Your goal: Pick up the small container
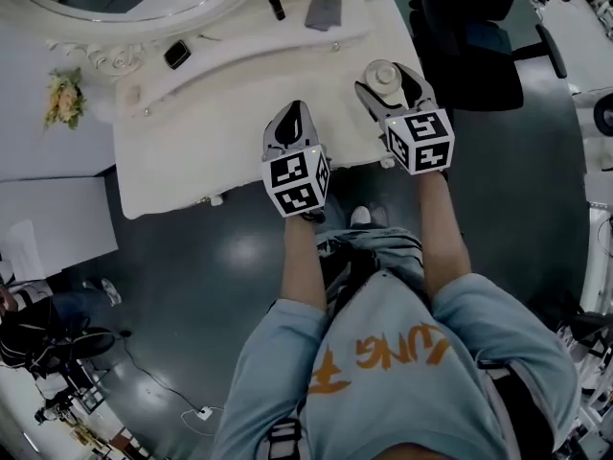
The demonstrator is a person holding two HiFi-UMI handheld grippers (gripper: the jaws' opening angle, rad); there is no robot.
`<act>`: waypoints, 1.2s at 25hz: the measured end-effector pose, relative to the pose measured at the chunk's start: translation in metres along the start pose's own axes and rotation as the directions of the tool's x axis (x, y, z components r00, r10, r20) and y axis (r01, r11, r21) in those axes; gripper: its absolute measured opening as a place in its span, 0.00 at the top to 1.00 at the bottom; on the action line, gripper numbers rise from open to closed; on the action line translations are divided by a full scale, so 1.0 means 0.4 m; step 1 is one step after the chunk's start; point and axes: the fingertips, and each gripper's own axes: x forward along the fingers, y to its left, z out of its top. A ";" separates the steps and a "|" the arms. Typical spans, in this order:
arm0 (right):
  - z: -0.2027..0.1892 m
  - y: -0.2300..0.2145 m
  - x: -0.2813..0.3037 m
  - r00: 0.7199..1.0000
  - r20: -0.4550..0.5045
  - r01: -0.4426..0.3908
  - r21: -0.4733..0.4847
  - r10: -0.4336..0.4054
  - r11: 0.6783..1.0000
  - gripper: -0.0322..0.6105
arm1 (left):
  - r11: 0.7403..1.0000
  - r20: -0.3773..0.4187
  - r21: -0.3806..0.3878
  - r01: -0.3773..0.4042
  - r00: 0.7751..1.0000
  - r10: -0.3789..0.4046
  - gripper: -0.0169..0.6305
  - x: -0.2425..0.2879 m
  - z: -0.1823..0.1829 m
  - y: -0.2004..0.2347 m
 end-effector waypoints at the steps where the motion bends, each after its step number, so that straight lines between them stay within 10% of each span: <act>1: 0.019 -0.001 -0.021 1.000 0.020 -0.005 -0.001 0.005 1.000 0.44 | 1.000 0.017 0.000 0.001 1.000 -0.001 0.94 -0.008 0.013 -0.009; 11: 0.145 -0.068 -0.161 0.990 0.138 0.029 -0.033 -0.025 0.999 0.44 | 0.999 0.145 0.039 0.030 0.989 -0.036 0.94 -0.029 0.142 -0.093; 30: 0.162 -0.125 -0.188 0.985 0.168 0.040 -0.009 -0.038 0.999 0.44 | 0.995 0.155 0.089 0.041 0.986 -0.055 0.94 -0.010 0.185 -0.141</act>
